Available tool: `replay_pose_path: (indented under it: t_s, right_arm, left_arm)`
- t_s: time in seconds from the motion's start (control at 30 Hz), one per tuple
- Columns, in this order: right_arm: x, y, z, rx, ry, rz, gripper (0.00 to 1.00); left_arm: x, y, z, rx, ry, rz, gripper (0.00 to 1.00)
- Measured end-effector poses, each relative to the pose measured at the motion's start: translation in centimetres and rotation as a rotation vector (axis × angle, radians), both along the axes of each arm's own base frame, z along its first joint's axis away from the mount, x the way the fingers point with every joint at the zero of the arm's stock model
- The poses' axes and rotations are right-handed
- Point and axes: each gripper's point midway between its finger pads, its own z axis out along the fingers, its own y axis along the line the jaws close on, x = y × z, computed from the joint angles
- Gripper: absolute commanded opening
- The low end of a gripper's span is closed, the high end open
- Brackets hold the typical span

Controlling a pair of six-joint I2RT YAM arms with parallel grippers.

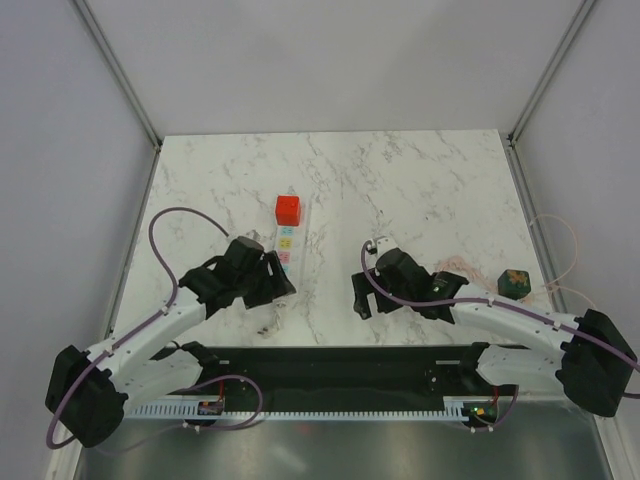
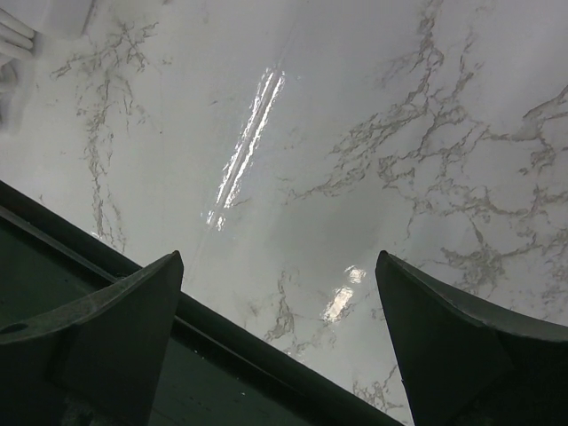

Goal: Pull the plug off the socket

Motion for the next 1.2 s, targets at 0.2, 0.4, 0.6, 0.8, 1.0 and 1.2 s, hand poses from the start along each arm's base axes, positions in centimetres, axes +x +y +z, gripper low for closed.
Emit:
replay_pose_path:
  t_s: [0.2,0.4,0.6,0.8,1.0,1.2]
  right_arm:
    - [0.8,1.0,-0.1,-0.005,0.006,0.001,0.98]
    - [3.2,3.2,0.6,-0.035,0.005,-0.017,0.98]
    - [9.4,7.6,6.3,0.008,-0.117,-0.106,0.98]
    - [17.0,11.8,11.4,0.075,-0.223,-0.247,0.98]
    - [21.5,14.4,9.7,0.046,-0.226,-0.300,0.98]
    - [23.3,15.4,7.0,-0.004,-0.212,-0.339,0.98]
  left_arm:
    - [3.2,-1.4,6.4,-0.049,-0.176,-0.025,0.73]
    - [5.7,-2.3,5.7,-0.021,-0.219,-0.038,0.50]
    - [7.6,-2.4,4.8,-0.022,-0.238,-0.013,0.46]
    - [8.4,0.2,4.9,-0.138,-0.307,0.086,0.59]
    - [9.5,2.6,5.8,-0.237,-0.316,0.153,0.65]
    - [8.8,0.6,6.6,-0.344,-0.298,0.046,0.41]
